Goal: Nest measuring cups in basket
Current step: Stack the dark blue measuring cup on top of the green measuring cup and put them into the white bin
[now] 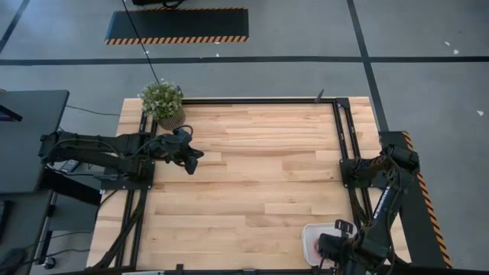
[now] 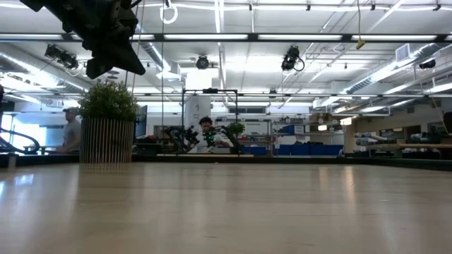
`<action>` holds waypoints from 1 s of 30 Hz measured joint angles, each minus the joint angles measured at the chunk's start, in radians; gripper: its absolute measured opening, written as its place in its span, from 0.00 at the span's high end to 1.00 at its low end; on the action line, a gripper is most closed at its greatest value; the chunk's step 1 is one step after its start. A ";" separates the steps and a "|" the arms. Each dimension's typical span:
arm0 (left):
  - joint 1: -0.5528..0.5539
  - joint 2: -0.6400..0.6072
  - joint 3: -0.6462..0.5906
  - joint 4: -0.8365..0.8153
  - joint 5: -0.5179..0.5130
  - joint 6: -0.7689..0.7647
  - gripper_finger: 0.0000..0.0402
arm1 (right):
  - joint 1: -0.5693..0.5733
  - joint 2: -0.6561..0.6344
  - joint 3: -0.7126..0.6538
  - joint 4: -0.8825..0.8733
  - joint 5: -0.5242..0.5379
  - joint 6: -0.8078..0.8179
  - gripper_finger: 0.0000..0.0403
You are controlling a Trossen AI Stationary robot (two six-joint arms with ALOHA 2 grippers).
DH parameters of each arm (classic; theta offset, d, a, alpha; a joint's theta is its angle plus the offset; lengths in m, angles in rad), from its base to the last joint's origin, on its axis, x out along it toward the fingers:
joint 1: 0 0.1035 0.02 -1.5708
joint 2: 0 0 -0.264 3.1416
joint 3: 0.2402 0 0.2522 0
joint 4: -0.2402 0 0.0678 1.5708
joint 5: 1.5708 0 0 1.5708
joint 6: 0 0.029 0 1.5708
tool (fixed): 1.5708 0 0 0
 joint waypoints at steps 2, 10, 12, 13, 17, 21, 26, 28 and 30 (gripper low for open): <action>0.000 0.000 0.000 0.000 0.000 -0.003 0.97 | 0.000 0.001 0.000 0.002 0.006 -0.019 0.95; 0.000 0.000 0.000 0.000 0.000 -0.025 0.97 | 0.000 0.001 0.000 0.016 0.011 -0.039 0.95; 0.000 0.000 0.000 -0.001 0.000 -0.025 0.97 | -0.003 0.001 0.000 0.014 0.011 -0.055 0.95; 0.000 0.000 0.000 0.000 0.000 -0.025 0.97 | -0.005 0.001 0.000 0.015 0.011 -0.066 0.95; 0.000 0.000 0.000 -0.001 0.000 -0.025 0.97 | -0.011 0.001 0.000 0.015 0.008 -0.094 0.94; 0.000 0.000 0.000 -0.001 0.000 -0.024 0.97 | -0.010 0.001 0.000 0.033 0.004 -0.101 0.88; 0.000 0.000 0.000 -0.001 0.000 -0.023 0.97 | -0.012 0.001 0.000 0.073 -0.014 -0.101 0.81; 0.000 0.000 0.000 -0.001 0.000 -0.017 0.97 | -0.012 0.001 0.000 0.077 -0.014 -0.101 0.79; 0.000 0.000 0.000 -0.001 0.000 -0.015 0.97 | -0.015 0.001 0.000 0.081 -0.015 -0.101 0.77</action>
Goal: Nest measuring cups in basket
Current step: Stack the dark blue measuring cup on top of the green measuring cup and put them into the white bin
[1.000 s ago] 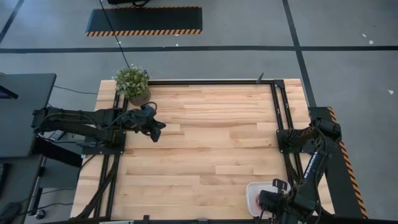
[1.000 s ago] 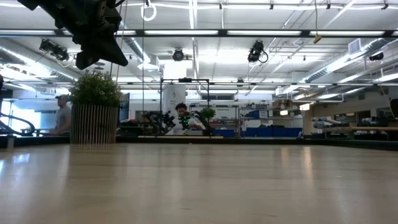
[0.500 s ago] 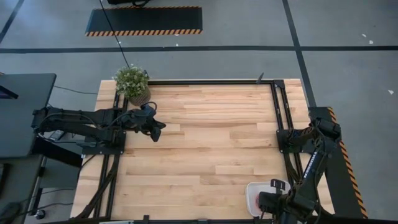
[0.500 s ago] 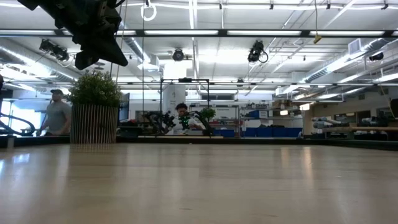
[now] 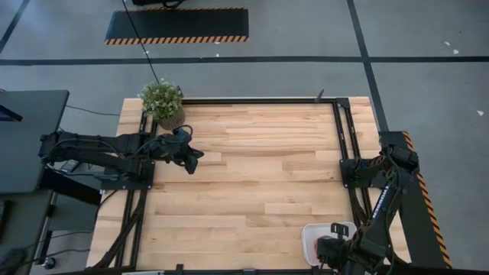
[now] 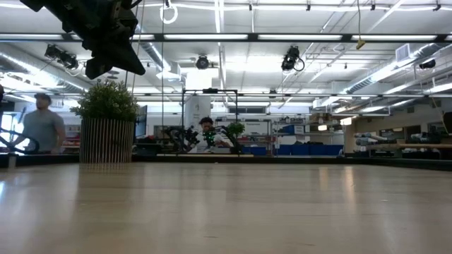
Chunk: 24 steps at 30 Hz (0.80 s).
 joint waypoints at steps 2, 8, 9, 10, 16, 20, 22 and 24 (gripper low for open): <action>0.000 0.000 0.000 0.000 0.000 0.001 0.97 | -0.003 0.000 0.000 -0.001 0.000 0.000 0.76; 0.000 0.000 0.000 0.000 0.000 0.001 0.97 | -0.024 0.000 0.000 0.057 -0.070 -0.004 0.75; 0.000 0.000 0.000 0.000 0.000 0.001 0.97 | -0.026 0.000 0.000 0.079 -0.098 -0.009 0.75; 0.000 0.000 0.000 0.000 0.000 0.001 0.97 | -0.027 0.000 0.000 0.103 -0.128 -0.016 0.75; 0.000 0.000 0.000 0.000 0.000 0.000 0.97 | -0.013 -0.001 0.000 0.099 -0.150 0.031 0.76; 0.000 0.000 0.000 0.000 0.000 0.000 0.97 | -0.013 -0.001 0.000 0.045 -0.139 0.093 0.79; 0.000 0.000 0.000 0.000 0.000 0.000 0.97 | -0.013 -0.001 0.000 0.039 -0.138 0.107 0.83; 0.000 0.000 0.000 0.000 0.000 0.000 0.97 | -0.013 -0.001 0.000 0.039 -0.138 0.108 0.90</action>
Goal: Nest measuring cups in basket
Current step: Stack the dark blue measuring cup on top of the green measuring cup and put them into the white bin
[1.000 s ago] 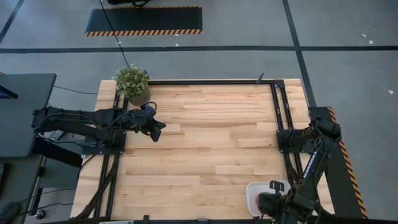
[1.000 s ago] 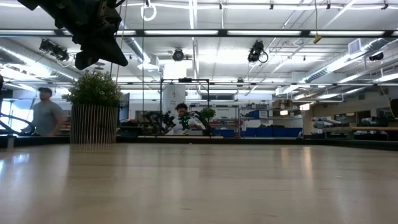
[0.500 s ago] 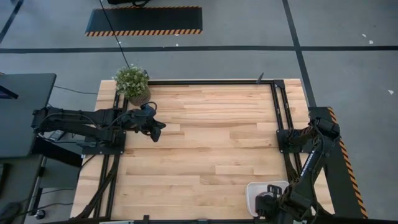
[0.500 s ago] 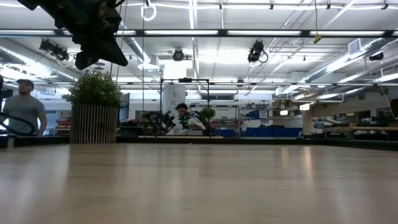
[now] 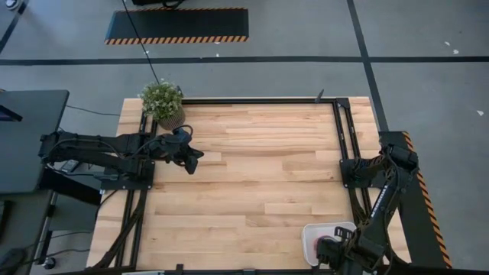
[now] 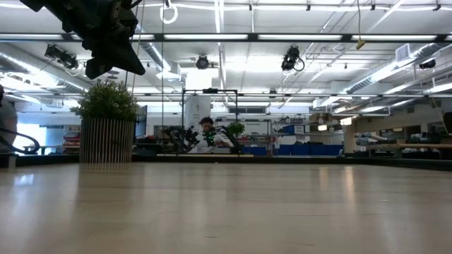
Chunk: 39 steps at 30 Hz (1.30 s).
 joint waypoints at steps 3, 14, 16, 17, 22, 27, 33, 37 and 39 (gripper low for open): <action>0.000 0.000 0.000 0.000 0.000 0.000 0.97 | 0.000 0.000 0.000 0.003 -0.015 0.002 0.98; 0.000 0.000 0.000 0.000 0.000 0.000 0.97 | 0.040 -0.001 -0.096 0.080 -0.033 0.176 0.99; 0.000 0.000 0.000 0.000 0.000 0.000 0.97 | 0.039 -0.001 -0.119 0.137 -0.041 0.190 0.99; 0.000 0.000 0.000 0.000 0.000 0.000 0.97 | 0.039 -0.001 -0.130 0.157 -0.044 0.195 0.99; 0.000 0.000 0.000 0.000 0.000 0.000 0.97 | 0.040 -0.001 -0.158 0.170 -0.092 0.213 1.00; 0.000 0.000 0.000 0.000 0.000 0.000 0.97 | 0.043 -0.001 -0.158 0.120 -0.105 0.209 1.00; 0.000 0.000 0.000 0.000 0.000 0.000 0.97 | 0.057 -0.001 -0.158 0.081 -0.105 0.214 1.00; 0.000 0.000 0.000 0.000 0.000 -0.001 0.97 | 0.064 -0.001 -0.158 0.059 -0.105 0.217 1.00; 0.000 0.000 0.000 0.000 0.000 0.000 0.97 | 0.064 -0.001 -0.158 0.056 -0.105 0.217 1.00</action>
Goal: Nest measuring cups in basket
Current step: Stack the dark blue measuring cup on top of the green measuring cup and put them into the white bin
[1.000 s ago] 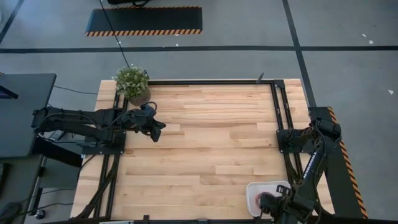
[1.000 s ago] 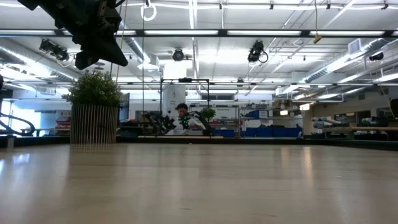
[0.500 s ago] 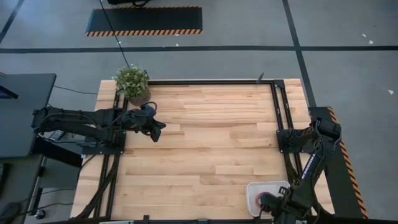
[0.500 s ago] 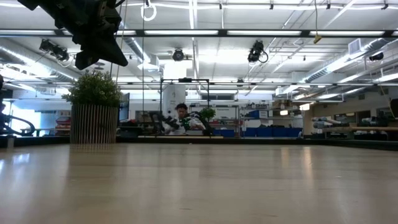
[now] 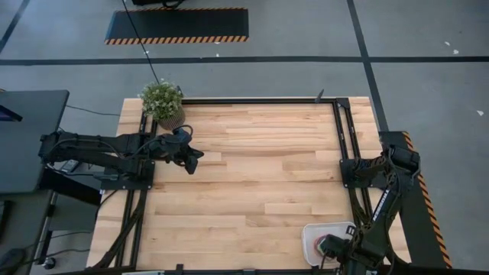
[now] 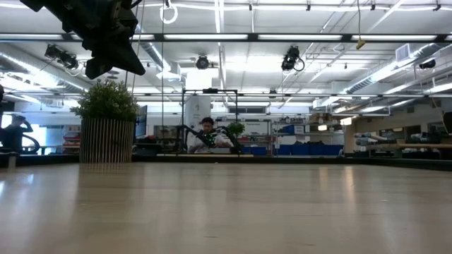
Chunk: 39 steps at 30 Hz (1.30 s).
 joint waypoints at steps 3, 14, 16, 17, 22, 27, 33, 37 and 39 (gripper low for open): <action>0.000 0.000 0.000 0.000 0.000 -0.003 0.97 | -0.003 0.000 0.000 0.004 0.013 -0.002 1.00; 0.000 0.000 0.000 0.000 0.000 -0.005 0.97 | -0.012 0.000 0.001 0.039 0.056 -0.065 1.00; 0.000 0.000 0.000 0.000 0.000 -0.005 0.97 | -0.015 0.000 0.001 0.030 0.061 -0.081 1.00; 0.000 0.000 0.000 0.000 0.000 -0.005 0.97 | -0.017 0.000 0.001 0.031 0.061 -0.091 1.00; 0.000 0.000 0.000 0.000 0.000 -0.005 0.97 | -0.019 0.000 -0.005 0.033 0.061 -0.115 1.00; 0.000 0.000 0.000 0.000 0.000 -0.003 0.97 | -0.021 0.000 -0.037 0.043 0.062 -0.112 1.00; 0.000 0.000 0.000 0.000 0.109 0.068 0.97 | -0.041 0.000 -0.074 0.060 0.073 -0.114 1.00; 0.000 0.000 0.000 0.000 0.156 0.084 0.97 | -0.050 0.000 -0.084 0.058 0.110 -0.115 1.00; 0.000 0.000 0.000 0.000 0.168 0.110 0.97 | -0.054 0.000 -0.084 0.055 0.128 -0.115 1.00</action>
